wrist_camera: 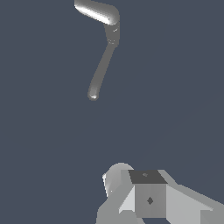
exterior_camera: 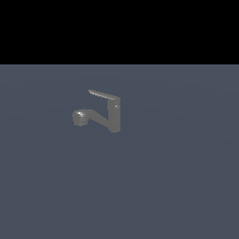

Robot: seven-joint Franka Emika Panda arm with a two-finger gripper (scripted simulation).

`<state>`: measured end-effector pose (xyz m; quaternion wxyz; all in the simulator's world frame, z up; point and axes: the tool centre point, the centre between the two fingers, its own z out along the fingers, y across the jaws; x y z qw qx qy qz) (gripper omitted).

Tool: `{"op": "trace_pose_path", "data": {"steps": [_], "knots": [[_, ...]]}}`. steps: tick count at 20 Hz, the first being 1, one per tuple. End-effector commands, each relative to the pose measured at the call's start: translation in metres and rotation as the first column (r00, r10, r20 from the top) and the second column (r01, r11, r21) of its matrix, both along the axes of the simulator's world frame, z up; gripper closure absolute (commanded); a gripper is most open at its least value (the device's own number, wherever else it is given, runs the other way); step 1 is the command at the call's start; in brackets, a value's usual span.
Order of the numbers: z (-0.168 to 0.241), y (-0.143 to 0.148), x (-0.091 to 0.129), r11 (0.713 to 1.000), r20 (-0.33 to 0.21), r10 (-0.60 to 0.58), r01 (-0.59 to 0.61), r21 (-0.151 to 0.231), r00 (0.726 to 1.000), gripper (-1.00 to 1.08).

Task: Turn on the faucet by rotating a designated handle.

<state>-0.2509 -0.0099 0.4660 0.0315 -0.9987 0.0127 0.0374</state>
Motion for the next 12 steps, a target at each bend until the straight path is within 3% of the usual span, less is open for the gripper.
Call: {"op": "trace_pose_path", "data": {"steps": [1,12], "knots": [[0.0,0.0,0.004,1.0,-0.001,-0.013,0.013,0.004,1.0,1.08],[-0.004,0.006,0.047,0.985,-0.02,-0.168,0.169,0.038,0.985,1.08]]}}
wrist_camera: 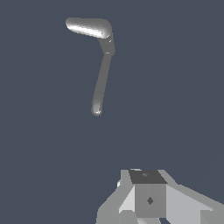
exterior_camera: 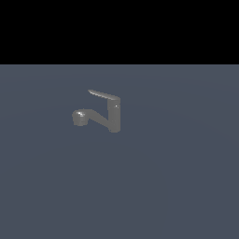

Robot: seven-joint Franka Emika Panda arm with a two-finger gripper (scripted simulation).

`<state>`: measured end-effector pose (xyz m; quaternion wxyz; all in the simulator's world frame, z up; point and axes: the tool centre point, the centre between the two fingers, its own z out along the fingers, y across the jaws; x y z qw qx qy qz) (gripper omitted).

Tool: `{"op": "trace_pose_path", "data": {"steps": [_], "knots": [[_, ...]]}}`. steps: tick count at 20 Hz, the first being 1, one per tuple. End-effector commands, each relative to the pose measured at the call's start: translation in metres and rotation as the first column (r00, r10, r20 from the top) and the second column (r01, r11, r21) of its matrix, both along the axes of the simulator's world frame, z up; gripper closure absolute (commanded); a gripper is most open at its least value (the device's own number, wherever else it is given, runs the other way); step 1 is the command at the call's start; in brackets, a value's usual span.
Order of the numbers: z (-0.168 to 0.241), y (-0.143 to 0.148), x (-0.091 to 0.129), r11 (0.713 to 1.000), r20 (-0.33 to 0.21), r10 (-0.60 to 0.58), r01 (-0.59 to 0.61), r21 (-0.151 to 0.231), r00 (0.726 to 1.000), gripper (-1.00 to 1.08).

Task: Turn on the faucet by rotating a designated handle.

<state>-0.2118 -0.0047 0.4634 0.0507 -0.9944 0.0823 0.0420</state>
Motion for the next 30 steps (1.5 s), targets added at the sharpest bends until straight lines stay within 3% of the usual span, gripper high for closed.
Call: {"op": "trace_pose_path", "data": {"steps": [1,8,15,22,30], "knots": [[-0.002,0.002,0.014,0.999,-0.007,-0.052,0.052,0.01,0.999,1.08],[-0.013,0.009,0.062,0.973,-0.037,-0.228,0.229,0.031,0.973,1.08],[-0.032,0.016,0.111,0.913,-0.073,-0.404,0.406,0.031,0.912,1.08],[-0.057,0.024,0.158,0.82,-0.101,-0.568,0.572,0.01,0.817,1.08],[-0.093,0.035,0.209,0.678,-0.115,-0.732,0.734,-0.032,0.671,1.08]]}}
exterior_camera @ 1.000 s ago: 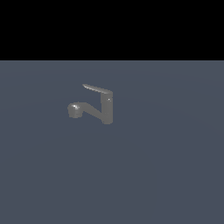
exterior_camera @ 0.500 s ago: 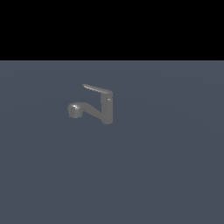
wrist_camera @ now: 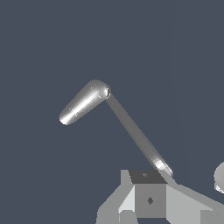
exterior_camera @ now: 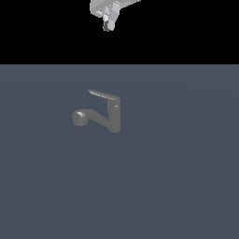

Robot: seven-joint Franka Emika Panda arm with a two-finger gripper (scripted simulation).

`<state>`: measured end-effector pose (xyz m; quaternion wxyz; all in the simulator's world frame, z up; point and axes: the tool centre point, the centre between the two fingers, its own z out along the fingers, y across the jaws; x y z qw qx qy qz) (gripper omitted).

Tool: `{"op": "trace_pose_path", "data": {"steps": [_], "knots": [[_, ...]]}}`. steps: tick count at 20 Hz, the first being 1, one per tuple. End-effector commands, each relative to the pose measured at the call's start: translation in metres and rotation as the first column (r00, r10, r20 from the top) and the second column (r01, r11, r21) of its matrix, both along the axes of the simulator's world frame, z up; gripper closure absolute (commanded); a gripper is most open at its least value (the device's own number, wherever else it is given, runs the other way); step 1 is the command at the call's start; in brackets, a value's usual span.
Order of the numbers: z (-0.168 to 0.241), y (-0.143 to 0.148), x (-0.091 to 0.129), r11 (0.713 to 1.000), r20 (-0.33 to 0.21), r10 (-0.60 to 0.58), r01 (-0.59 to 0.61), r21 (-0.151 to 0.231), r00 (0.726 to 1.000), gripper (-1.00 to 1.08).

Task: Turn on the faucet by rotating a designated handle.

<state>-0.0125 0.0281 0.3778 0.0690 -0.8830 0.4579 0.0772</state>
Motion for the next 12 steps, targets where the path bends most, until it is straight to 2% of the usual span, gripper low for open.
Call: {"op": "trace_pose_path", "data": {"steps": [1,6,12], "knots": [[-0.012,0.004,0.016,0.998,-0.011,-0.069,0.069,-0.01,0.998,1.08],[-0.039,0.011,0.045,0.979,-0.026,-0.202,0.201,-0.036,0.979,1.08],[-0.074,0.021,0.077,0.934,-0.032,-0.353,0.35,-0.076,0.935,1.08]]}}
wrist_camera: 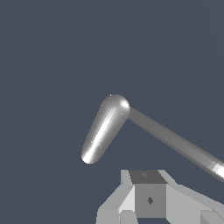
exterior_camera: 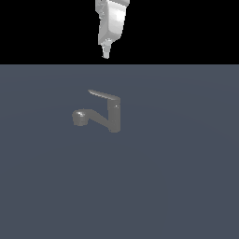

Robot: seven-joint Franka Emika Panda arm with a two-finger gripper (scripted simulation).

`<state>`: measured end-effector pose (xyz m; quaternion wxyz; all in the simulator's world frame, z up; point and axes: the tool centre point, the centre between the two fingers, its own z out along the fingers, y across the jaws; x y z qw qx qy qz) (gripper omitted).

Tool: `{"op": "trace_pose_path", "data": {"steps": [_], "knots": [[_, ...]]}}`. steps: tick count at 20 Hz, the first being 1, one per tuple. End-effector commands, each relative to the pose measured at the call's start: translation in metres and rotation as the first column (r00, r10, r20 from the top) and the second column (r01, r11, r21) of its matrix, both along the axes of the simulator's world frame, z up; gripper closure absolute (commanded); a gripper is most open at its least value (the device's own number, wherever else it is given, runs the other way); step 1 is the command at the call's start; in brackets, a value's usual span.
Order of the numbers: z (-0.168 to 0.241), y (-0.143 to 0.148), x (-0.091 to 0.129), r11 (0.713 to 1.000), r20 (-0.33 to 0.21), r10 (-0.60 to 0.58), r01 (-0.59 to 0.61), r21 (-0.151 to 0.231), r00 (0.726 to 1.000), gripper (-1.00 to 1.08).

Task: Turn on the faucet by rotating a designated handle.

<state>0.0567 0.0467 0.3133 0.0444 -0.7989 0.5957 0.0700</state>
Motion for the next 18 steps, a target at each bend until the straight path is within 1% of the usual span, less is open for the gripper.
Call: {"op": "trace_pose_path", "data": {"steps": [1,4,7,13,18], "knots": [[-0.015,0.005,0.013,0.998,-0.005,-0.066,0.066,-0.017,0.998,1.08],[-0.033,0.01,0.028,0.989,-0.006,-0.142,0.142,-0.039,0.99,1.08],[-0.052,0.016,0.042,0.975,-0.004,-0.215,0.215,-0.062,0.977,1.08],[-0.09,0.028,0.066,0.931,0.014,-0.349,0.348,-0.106,0.937,1.08],[-0.115,0.037,0.079,0.895,0.033,-0.426,0.426,-0.132,0.904,1.08]]}}
